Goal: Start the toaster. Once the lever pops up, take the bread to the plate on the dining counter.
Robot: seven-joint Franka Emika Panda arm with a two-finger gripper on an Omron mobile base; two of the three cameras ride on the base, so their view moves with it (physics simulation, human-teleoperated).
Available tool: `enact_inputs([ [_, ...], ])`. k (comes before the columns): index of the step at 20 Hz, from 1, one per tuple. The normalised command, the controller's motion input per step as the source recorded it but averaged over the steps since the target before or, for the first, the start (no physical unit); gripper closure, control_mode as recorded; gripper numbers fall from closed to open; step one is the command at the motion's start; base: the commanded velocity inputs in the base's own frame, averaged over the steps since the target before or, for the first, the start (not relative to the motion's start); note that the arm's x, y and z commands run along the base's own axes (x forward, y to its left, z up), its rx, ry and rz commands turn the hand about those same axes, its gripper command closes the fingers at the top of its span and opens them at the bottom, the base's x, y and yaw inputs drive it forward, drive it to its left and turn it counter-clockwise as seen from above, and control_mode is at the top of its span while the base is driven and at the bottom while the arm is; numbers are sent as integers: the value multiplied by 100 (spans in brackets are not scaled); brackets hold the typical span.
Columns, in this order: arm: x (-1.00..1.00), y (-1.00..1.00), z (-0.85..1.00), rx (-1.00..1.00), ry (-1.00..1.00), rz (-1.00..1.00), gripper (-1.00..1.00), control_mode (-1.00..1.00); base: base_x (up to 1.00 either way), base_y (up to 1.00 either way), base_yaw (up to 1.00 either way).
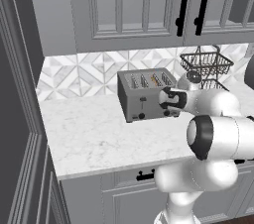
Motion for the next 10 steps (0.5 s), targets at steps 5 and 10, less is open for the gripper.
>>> enact_inputs([
  [5,-21,16,64,-1,-1,0,100,-100,0,0,0],
  [10,-8,76,3,-18,8,2,100,-100,0,0,0],
])
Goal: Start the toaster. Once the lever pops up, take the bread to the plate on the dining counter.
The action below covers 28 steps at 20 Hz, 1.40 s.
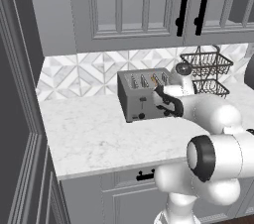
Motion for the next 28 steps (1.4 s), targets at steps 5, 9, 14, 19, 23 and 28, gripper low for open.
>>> enact_inputs([
  [5,-17,86,0,-22,12,3,100,-100,0,0,0],
  [9,-16,81,0,-24,7,0,100,-100,0,0,0],
  [14,-2,76,0,-21,10,0,-100,-100,0,0,0],
  [19,0,3,0,0,0,0,-100,-100,0,0,0],
  [23,0,0,0,0,0,0,-100,-100,0,0,0],
  [28,0,0,0,0,0,0,-100,-100,0,0,0],
])
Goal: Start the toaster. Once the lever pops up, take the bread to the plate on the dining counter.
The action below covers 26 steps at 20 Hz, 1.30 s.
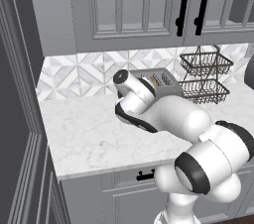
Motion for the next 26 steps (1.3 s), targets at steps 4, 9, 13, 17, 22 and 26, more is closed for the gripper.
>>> enact_inputs([
  [4,0,0,0,0,0,0,-100,-100,0,0,0],
  [9,0,0,0,0,0,0,-100,-100,0,0,0],
  [13,0,0,0,0,0,0,-100,-100,0,0,0],
  [17,0,0,0,0,0,0,-100,-100,0,0,0],
  [22,0,0,0,0,0,0,-100,-100,0,0,0],
  [26,0,0,0,0,0,0,-100,-100,0,0,0],
])
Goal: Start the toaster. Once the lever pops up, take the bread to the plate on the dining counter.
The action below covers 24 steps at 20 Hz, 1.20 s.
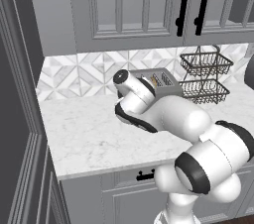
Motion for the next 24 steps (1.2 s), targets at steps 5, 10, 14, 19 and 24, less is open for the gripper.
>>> enact_inputs([
  [5,0,0,0,0,0,0,-100,-100,0,0,0],
  [10,0,0,0,0,0,0,-100,-100,0,0,0],
  [14,0,0,0,0,0,0,-100,-100,0,0,0],
  [19,0,0,0,0,0,0,-100,-100,0,0,0],
  [24,0,0,0,0,0,0,-100,-100,0,0,0],
])
